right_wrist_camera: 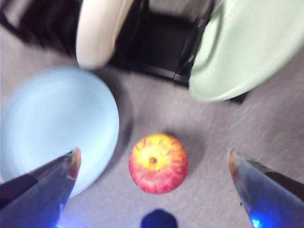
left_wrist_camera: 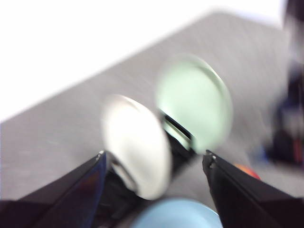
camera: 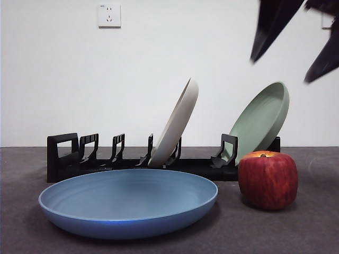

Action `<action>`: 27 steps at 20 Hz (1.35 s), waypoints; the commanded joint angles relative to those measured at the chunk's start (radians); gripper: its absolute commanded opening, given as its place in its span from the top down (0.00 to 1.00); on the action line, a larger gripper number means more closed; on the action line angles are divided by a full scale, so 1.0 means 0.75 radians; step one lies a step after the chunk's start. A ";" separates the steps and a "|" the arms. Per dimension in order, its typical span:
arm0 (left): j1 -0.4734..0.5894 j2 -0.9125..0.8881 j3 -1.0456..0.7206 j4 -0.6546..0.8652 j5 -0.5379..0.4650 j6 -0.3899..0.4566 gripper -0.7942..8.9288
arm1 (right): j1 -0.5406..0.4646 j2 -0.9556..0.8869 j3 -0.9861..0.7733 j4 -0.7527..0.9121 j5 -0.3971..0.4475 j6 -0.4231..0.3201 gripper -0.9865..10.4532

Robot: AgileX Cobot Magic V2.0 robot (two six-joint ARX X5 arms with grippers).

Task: Take the blue plate from the plate rack,put the plate on the table,take the apple from the table,put the apple in the plate

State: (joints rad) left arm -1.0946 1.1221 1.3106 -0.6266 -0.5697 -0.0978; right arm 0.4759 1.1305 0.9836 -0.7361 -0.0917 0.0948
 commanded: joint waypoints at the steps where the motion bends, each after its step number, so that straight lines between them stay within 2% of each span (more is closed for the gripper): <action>1: 0.079 -0.128 0.000 -0.071 -0.008 -0.009 0.56 | 0.061 0.115 -0.004 -0.002 0.068 -0.022 0.41; 4: 0.249 -0.261 0.000 -0.252 -0.008 -0.012 0.56 | 0.102 0.293 -0.004 0.030 0.097 -0.024 0.41; 8: 0.462 -0.325 -0.001 -0.483 -0.008 -0.045 0.56 | 0.103 0.500 -0.004 0.073 0.098 -0.023 0.41; 12: 0.577 -0.360 -0.001 -0.554 -0.008 -0.049 0.56 | 0.103 0.658 -0.004 0.073 0.097 -0.017 0.44; 13: 0.583 -0.364 -0.001 -0.555 -0.008 -0.050 0.56 | 0.103 0.677 -0.004 0.074 0.098 -0.008 0.52; 15: 0.584 -0.367 -0.001 -0.557 -0.008 -0.050 0.56 | 0.103 0.684 -0.004 0.076 0.098 0.004 0.82; 16: 0.584 -0.367 -0.001 -0.559 -0.007 -0.050 0.56 | 0.103 0.673 -0.003 0.074 0.097 0.004 0.94; 22: 0.584 -0.352 -0.001 -0.608 -0.002 -0.053 0.56 | 0.151 0.491 0.076 0.062 0.095 0.058 0.92; 27: 0.584 -0.334 -0.001 -0.611 -0.005 -0.053 0.56 | 0.332 0.480 0.317 0.079 0.092 0.056 0.92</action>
State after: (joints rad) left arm -0.6601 0.8726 1.3109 -1.0874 -0.5701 -0.1253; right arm 0.7212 1.4830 1.2144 -0.6857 -0.0231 0.1272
